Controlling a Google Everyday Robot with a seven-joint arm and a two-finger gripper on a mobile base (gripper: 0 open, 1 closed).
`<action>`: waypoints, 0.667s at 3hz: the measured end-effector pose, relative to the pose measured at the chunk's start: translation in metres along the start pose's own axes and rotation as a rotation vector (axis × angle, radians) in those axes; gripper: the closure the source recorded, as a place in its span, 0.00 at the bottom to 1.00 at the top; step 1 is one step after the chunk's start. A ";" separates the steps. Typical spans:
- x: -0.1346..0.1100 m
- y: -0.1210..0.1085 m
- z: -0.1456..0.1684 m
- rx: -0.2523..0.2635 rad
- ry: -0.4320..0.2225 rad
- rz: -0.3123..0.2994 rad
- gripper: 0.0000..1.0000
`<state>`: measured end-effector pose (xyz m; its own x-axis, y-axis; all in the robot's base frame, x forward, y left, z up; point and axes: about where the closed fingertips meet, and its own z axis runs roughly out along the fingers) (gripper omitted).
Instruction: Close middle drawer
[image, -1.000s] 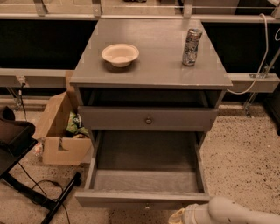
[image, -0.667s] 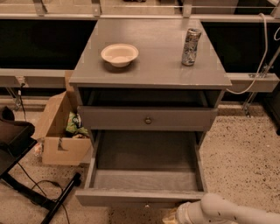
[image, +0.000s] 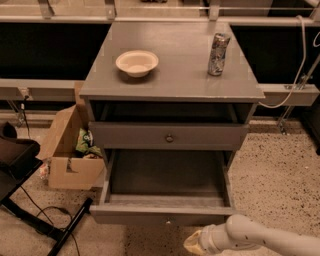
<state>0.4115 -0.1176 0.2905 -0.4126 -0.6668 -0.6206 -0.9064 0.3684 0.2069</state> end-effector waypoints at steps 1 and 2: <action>0.000 0.000 0.000 0.000 0.000 0.000 1.00; -0.037 -0.040 0.008 0.014 -0.009 -0.049 1.00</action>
Offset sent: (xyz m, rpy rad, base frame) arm 0.2068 0.0498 0.0332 -0.0131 -0.1676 0.0908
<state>0.4637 -0.1024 0.2987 -0.3672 -0.6785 -0.6363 -0.9240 0.3444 0.1660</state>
